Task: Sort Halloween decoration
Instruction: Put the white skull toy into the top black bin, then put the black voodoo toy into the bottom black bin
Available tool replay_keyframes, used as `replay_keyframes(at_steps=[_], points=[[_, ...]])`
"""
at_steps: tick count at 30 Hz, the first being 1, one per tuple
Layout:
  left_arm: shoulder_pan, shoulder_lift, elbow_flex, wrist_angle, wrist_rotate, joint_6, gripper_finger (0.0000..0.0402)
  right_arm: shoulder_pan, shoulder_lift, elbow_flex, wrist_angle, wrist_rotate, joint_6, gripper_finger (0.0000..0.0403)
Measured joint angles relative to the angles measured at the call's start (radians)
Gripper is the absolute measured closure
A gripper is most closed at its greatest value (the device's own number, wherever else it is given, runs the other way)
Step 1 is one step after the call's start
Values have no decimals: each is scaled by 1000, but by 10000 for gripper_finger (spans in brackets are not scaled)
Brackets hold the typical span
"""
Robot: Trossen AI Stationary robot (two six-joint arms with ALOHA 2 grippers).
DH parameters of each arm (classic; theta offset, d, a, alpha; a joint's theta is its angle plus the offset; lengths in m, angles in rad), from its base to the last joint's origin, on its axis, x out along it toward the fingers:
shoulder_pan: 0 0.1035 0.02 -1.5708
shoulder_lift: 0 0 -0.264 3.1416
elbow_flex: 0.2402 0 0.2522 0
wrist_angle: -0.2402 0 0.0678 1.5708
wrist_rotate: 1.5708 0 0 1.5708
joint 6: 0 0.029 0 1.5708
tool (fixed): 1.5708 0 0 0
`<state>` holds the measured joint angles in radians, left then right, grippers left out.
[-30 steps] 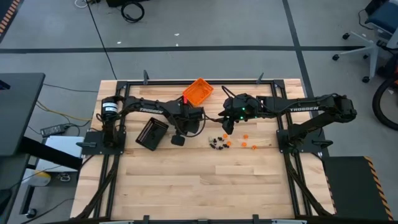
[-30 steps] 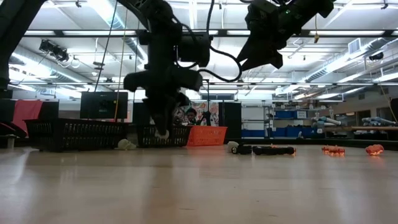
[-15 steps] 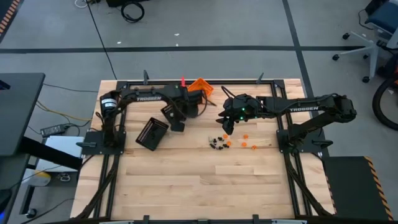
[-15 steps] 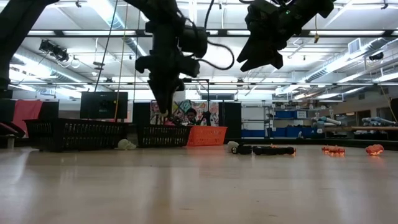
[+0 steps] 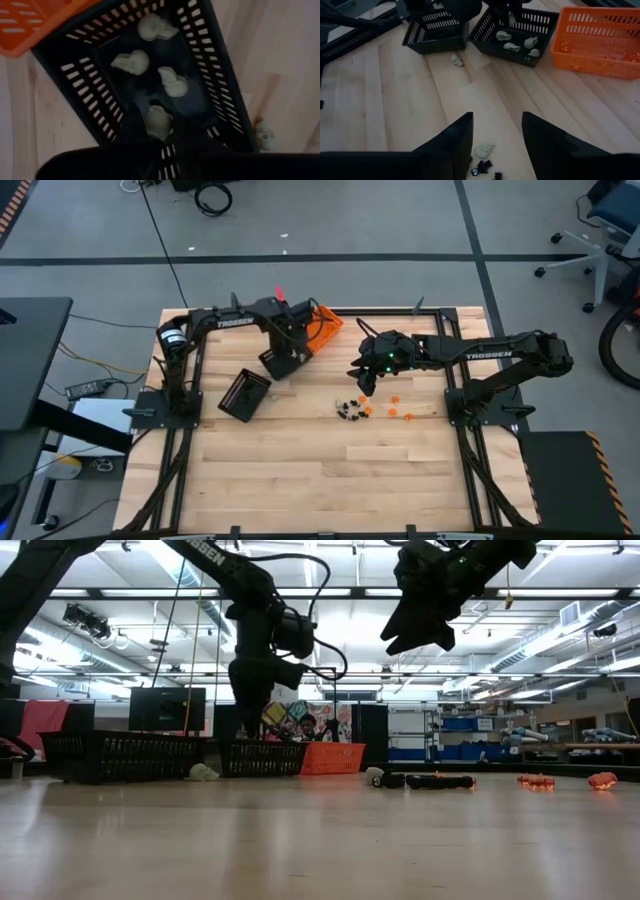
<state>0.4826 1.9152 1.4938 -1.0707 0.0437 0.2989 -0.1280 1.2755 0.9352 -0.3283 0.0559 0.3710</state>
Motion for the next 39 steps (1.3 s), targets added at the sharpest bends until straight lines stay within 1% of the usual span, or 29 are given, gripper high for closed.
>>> replay_keyframes(at_steps=[4,8,12,14,18,22,28,34,39], points=[[-10,0,-15,37,-2,-26,342,0,0,0,3,2,0,230],[-17,0,-17,41,-6,-73,303,0,0,0,5,3,-5,230],[-22,0,-17,27,-13,-133,281,0,0,0,5,3,-13,230],[-27,0,-12,6,-13,-167,279,0,0,0,5,3,-16,230],[-61,-11,14,21,-15,-176,283,0,0,0,5,3,-26,230],[-119,-42,23,88,-4,-176,284,0,0,0,5,1,-27,230],[-184,-47,24,127,0,-185,285,0,-2,0,-4,-53,2,230],[-230,-47,23,191,-1,-216,285,0,-2,0,-9,-53,9,230],[-263,-47,23,285,-1,-222,285,4,-2,0,-7,-53,12,230]])
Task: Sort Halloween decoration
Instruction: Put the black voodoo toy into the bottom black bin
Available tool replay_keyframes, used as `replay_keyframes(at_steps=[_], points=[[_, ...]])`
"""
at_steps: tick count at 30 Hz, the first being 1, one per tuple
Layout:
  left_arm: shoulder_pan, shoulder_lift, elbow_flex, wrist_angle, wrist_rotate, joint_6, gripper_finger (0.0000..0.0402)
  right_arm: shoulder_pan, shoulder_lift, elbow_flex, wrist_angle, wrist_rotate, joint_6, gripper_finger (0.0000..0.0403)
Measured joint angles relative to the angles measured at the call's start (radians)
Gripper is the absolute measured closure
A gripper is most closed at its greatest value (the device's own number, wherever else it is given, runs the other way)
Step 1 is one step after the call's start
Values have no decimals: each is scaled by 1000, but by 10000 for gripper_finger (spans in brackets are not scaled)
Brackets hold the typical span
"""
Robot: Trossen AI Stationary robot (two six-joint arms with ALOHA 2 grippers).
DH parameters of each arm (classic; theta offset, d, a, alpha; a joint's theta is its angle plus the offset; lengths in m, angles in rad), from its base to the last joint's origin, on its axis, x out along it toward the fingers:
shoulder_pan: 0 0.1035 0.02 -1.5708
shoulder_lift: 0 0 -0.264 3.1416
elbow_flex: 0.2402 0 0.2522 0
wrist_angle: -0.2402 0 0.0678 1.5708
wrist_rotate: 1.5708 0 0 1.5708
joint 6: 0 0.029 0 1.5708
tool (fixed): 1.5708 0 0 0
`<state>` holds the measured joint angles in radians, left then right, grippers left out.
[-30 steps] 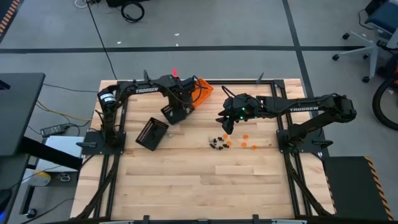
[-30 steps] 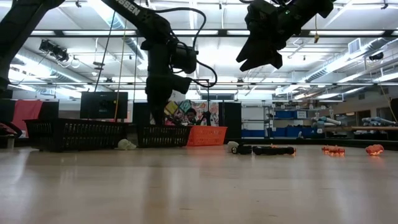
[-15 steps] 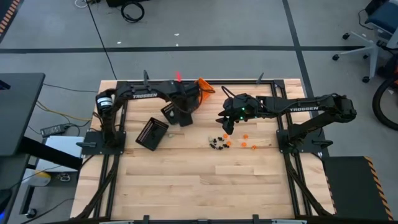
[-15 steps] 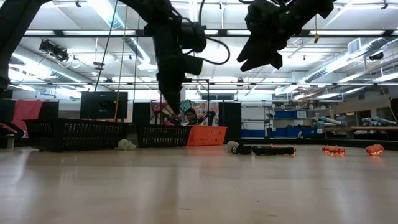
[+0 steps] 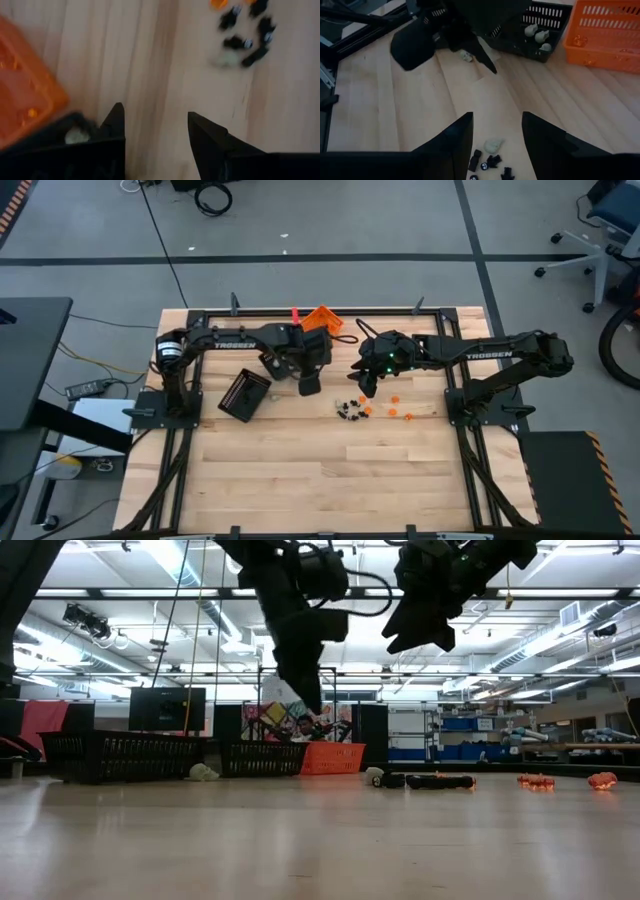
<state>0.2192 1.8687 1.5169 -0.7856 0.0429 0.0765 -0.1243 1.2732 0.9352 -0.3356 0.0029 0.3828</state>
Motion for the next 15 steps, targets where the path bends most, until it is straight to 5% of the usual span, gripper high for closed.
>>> replay_keyframes(at_steps=[10,15], points=[[-94,0,-48,75,0,-40,285,32,-1,0,-241,12,14,230],[-138,1,-129,217,0,-105,285,32,-1,0,-227,34,2,230]])
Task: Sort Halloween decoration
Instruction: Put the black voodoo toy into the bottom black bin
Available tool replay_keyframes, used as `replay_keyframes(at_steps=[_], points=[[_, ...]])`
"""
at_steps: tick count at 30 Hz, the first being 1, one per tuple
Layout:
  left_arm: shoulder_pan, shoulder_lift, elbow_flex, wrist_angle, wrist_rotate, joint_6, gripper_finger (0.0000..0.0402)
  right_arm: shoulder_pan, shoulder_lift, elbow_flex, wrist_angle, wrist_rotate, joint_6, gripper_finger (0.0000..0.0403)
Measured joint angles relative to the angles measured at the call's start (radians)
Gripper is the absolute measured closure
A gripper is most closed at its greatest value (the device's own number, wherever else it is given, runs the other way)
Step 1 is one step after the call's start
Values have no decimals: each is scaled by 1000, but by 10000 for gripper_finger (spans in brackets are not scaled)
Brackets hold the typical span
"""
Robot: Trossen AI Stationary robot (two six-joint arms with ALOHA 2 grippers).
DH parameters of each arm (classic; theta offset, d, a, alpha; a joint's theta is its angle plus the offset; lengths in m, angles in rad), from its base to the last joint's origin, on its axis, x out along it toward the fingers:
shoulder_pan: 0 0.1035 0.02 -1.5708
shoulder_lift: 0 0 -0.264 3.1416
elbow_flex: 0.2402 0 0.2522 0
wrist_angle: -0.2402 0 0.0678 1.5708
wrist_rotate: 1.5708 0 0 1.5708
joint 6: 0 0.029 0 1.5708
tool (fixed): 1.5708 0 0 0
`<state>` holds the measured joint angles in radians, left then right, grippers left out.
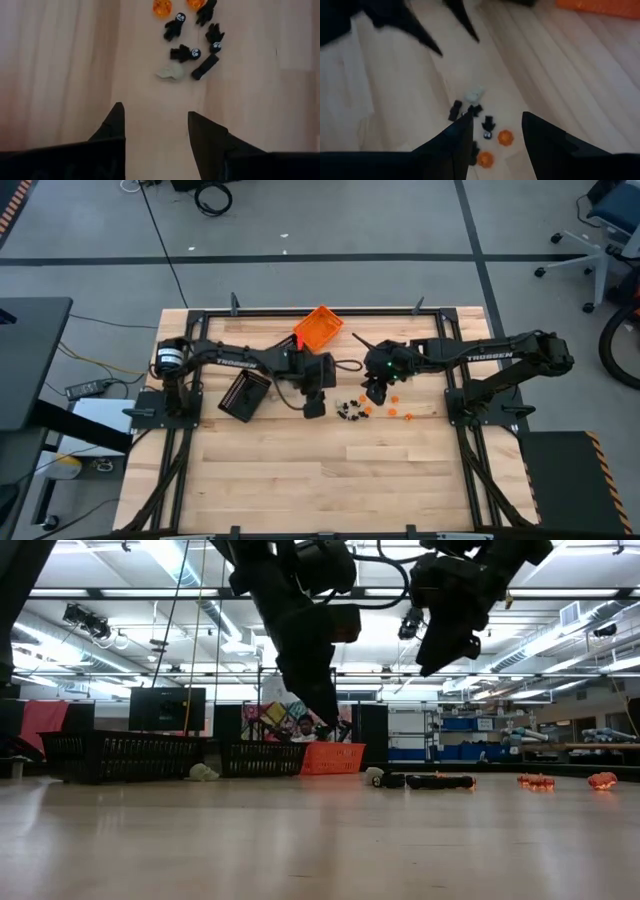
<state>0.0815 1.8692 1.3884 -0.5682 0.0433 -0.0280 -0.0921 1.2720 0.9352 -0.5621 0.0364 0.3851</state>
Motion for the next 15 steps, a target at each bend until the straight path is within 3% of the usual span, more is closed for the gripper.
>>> replay_keyframes(at_steps=[15], points=[[-39,-9,-8,169,-1,-112,285,-2,0,-9,32,4,15,230]])
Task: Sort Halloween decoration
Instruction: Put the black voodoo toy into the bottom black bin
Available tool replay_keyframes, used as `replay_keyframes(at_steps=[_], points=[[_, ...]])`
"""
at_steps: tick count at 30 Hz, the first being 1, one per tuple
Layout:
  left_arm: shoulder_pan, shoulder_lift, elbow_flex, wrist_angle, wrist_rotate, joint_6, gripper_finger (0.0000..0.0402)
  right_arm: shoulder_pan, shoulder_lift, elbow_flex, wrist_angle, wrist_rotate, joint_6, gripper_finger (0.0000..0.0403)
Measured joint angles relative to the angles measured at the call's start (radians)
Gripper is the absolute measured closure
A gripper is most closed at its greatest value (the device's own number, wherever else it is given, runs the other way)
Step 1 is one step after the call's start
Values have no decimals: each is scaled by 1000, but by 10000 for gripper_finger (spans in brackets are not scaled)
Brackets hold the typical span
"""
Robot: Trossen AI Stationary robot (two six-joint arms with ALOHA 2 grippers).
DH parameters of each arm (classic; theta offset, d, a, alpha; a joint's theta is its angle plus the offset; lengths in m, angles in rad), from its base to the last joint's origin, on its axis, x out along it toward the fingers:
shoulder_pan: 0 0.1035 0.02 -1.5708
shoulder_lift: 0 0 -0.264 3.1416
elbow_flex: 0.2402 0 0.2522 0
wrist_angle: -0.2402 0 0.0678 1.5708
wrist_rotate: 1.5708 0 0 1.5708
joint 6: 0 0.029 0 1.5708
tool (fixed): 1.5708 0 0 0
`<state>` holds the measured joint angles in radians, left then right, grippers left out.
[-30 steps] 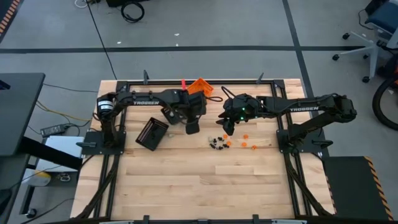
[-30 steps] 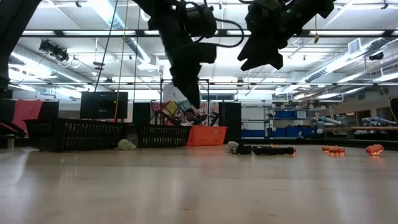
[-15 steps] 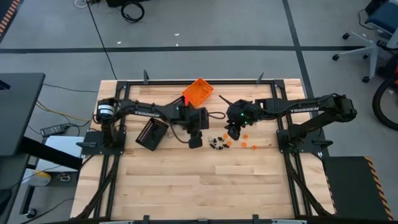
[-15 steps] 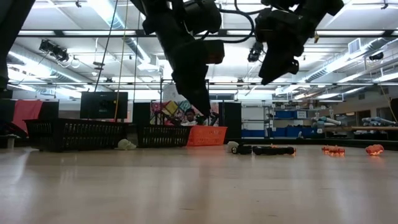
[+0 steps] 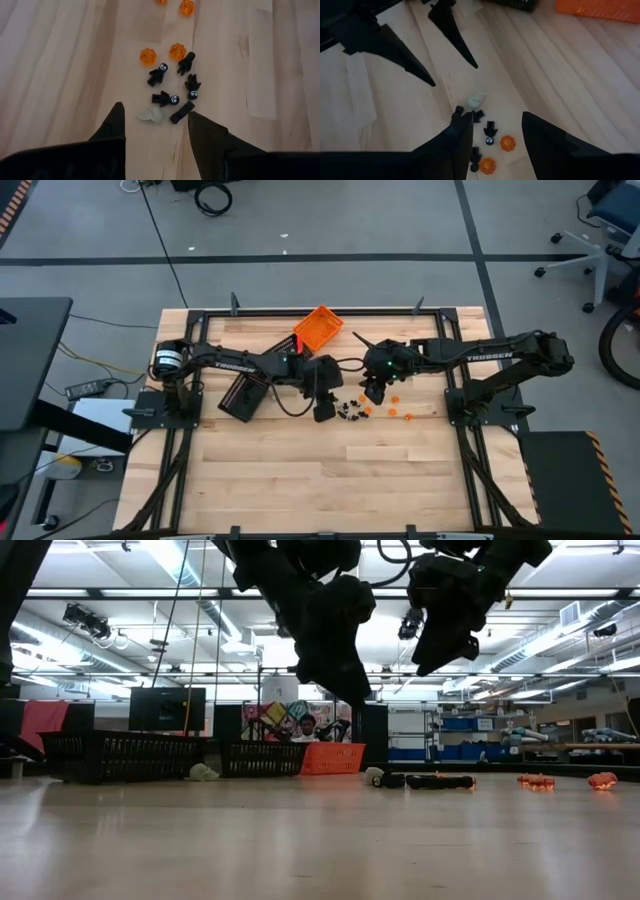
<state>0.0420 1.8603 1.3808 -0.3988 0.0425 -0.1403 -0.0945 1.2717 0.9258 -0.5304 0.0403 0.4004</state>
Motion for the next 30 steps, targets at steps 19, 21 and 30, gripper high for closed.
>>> replay_keyframes(at_steps=[19,21,30], points=[[-3,-8,0,-228,5,49,285,7,0,-31,96,-11,64,230],[-3,-8,0,-206,3,54,285,7,0,-31,104,-11,68,230],[-6,-8,0,-116,-3,25,285,7,0,-32,121,-11,79,230]])
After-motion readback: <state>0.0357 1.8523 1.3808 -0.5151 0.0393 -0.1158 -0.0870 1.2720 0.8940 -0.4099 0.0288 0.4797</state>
